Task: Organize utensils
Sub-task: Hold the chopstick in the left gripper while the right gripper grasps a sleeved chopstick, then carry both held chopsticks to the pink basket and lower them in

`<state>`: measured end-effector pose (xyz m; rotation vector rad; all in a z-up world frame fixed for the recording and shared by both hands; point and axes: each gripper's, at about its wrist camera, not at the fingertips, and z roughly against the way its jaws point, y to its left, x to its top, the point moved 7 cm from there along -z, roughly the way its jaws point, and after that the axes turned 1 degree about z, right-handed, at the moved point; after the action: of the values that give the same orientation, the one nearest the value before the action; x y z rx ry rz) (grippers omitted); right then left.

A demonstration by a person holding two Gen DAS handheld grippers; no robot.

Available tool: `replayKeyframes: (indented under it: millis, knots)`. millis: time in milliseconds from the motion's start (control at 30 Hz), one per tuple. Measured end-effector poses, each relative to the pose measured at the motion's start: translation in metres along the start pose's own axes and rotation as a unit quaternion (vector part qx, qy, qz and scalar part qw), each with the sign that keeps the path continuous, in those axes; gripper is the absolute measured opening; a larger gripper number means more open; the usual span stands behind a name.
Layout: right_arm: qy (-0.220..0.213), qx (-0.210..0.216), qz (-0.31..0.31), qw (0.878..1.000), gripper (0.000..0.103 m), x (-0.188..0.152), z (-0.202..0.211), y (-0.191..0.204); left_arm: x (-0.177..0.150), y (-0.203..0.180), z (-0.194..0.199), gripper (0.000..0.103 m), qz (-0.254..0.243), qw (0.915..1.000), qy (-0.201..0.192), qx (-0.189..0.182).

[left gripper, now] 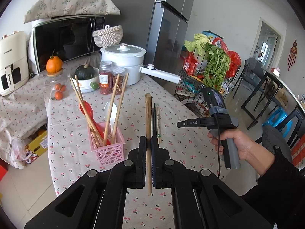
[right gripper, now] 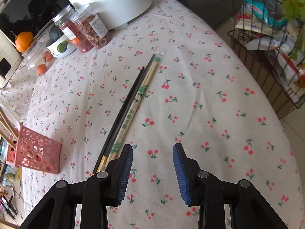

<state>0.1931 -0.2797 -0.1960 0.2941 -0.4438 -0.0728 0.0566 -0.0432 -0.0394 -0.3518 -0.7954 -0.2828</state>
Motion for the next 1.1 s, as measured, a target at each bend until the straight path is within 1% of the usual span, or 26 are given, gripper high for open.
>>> replayKeyframes:
  millis: [100,167,233,333,367,467,500,567,667,733,767,867,933,1100]
  knots:
    - [0.002,-0.006,0.008,1.000,0.040,0.012,-0.028,0.007,-0.002,0.009,-0.006,0.004,0.005,1.0000,0.004,-0.001]
    - [0.002,-0.003,0.004,1.000,0.039,0.022,-0.045,0.008,-0.004,0.015,-0.009,0.004,0.007,0.9999,0.010,0.000]
    - [0.003,-0.009,-0.004,1.000,0.038,0.034,-0.060,0.006,-0.005,0.021,-0.011,0.004,0.011,0.9998,0.015,0.000]
    - [-0.003,-0.008,-0.013,1.000,0.033,0.053,-0.077,0.007,-0.005,0.028,-0.012,0.004,0.018,0.9997,0.019,-0.003]
    - [-0.001,-0.015,-0.011,1.000,0.028,0.057,-0.082,0.007,-0.005,0.030,-0.012,0.004,0.020,0.9996,0.018,-0.004]
    - [-0.008,-0.063,0.030,0.998,0.020,0.067,-0.091,0.013,-0.003,0.031,-0.013,0.004,0.021,0.9996,0.018,-0.008]
    - [-0.006,-0.080,0.043,0.996,0.016,0.069,-0.093,0.015,-0.003,0.030,-0.014,0.004,0.020,0.9996,0.019,-0.009]
    - [0.009,-0.112,0.067,0.991,0.014,0.071,-0.096,0.019,-0.003,0.030,-0.016,0.004,0.020,0.9995,0.022,-0.010]
    - [0.027,-0.132,0.086,0.987,0.009,0.066,-0.095,0.020,-0.004,0.029,-0.017,0.004,0.022,0.9995,0.023,-0.007]
    - [0.032,-0.129,0.085,0.987,0.006,0.059,-0.089,0.016,-0.004,0.028,-0.017,0.004,0.020,0.9996,0.021,-0.004]
    - [0.034,-0.122,0.079,0.989,0.002,0.054,-0.086,0.011,-0.005,0.027,-0.017,0.004,0.019,0.9996,0.020,-0.001]
    - [0.033,-0.092,0.060,0.993,0.003,0.038,-0.072,0.005,-0.007,0.025,-0.017,0.004,0.014,0.9997,0.019,0.005]
    - [0.029,-0.083,0.061,0.994,0.003,0.029,-0.059,0.007,-0.007,0.024,-0.015,0.004,0.014,0.9997,0.018,0.006]
    - [-0.016,-0.041,0.052,0.998,0.003,0.019,0.000,0.014,-0.004,0.025,-0.006,0.004,0.021,0.9997,0.004,0.008]
